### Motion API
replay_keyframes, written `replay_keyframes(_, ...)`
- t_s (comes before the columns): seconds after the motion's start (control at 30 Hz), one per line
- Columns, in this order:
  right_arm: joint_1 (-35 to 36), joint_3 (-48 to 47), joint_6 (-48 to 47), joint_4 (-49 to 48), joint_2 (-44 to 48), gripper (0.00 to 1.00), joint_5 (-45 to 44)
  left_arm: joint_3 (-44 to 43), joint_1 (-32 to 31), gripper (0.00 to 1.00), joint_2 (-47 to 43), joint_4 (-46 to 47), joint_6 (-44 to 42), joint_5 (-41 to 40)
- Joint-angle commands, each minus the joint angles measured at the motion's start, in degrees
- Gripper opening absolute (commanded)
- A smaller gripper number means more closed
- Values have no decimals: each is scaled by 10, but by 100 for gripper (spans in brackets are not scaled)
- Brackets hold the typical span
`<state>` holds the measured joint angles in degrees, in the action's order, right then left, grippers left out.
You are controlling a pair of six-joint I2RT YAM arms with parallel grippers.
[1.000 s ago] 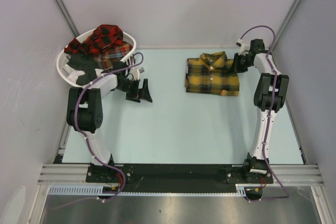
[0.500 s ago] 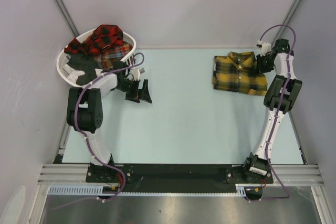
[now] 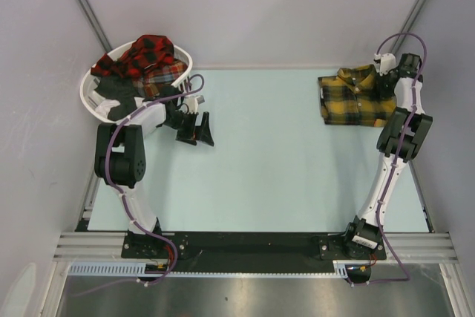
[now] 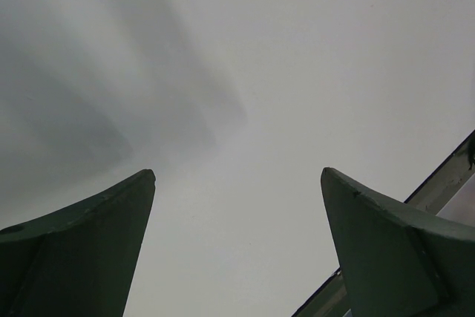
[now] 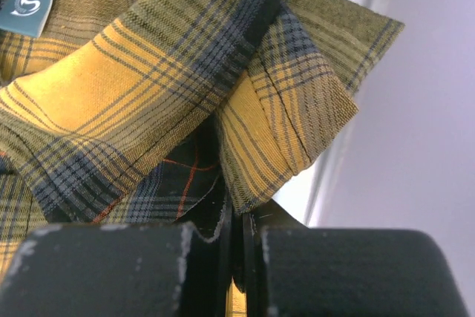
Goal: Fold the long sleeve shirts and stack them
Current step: Neatly place the folded shirt to the corner
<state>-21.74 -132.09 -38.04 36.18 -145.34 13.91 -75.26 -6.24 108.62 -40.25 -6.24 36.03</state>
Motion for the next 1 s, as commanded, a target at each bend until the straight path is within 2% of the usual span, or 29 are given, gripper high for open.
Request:
replay_keyframes(0.0,-3,-30,-17,-74,-8,2,-27,-25,-2,99,4,-5,-17,-4)
replay_keyframes(0.03,-2,-26,-16,-86,-7,20,-32,-26,-2,99,4,-6,-17,-4)
replay_keyframes(0.1,-2,-12,-5,-106,4,43,-52,-25,-2,99,-2,-8,-19,-10)
replay_keyframes(0.13,-3,-11,-3,-121,10,60,-55,-26,-1,100,-4,-7,-24,-11)
replay_keyframes(0.37,-1,-17,56,-170,121,90,3,-72,0,99,-48,3,-55,-28)
replay_keyframes(0.5,2,-17,165,-149,183,100,59,-154,-1,99,-74,-3,-80,-74)
replay_keyframes(0.7,13,8,274,-54,251,100,178,-295,-17,99,-70,-8,-67,-154)
replay_keyframes(0.8,24,62,352,-11,276,100,250,-349,-32,99,-61,-37,-58,-195)
replay_keyframes(0.83,32,112,371,-2,299,100,259,-347,-34,99,-70,-38,-55,-201)
replay_keyframes(0.93,77,221,375,-2,373,100,270,-296,-39,99,-102,-39,-39,-194)
replay_keyframes(0.97,92,304,370,-22,393,100,266,-273,-40,99,-111,-37,-39,-198)
